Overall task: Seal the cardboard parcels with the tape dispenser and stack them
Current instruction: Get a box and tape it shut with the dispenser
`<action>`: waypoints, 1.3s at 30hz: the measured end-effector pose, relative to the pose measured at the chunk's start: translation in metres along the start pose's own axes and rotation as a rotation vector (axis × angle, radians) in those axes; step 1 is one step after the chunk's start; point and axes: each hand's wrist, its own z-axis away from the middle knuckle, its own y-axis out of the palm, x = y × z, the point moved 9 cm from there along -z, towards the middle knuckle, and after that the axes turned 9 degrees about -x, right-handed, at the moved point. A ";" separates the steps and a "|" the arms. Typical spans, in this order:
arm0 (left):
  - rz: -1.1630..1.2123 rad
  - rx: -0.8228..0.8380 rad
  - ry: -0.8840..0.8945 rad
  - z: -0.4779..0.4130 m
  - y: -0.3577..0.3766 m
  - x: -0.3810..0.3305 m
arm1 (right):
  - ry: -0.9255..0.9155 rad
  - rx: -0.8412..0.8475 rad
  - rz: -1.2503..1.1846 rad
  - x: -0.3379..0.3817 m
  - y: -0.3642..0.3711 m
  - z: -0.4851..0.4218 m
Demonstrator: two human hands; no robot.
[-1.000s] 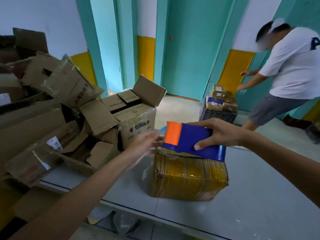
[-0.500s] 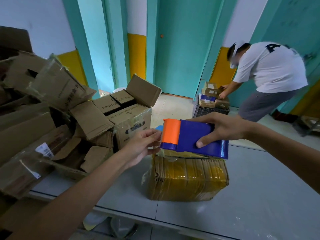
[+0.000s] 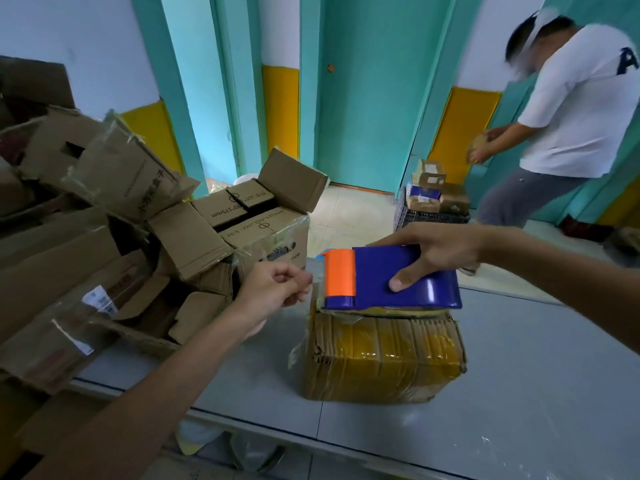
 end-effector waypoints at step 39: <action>-0.855 -0.091 -0.063 0.009 0.016 0.149 | 0.366 0.195 0.292 -0.077 0.027 -0.036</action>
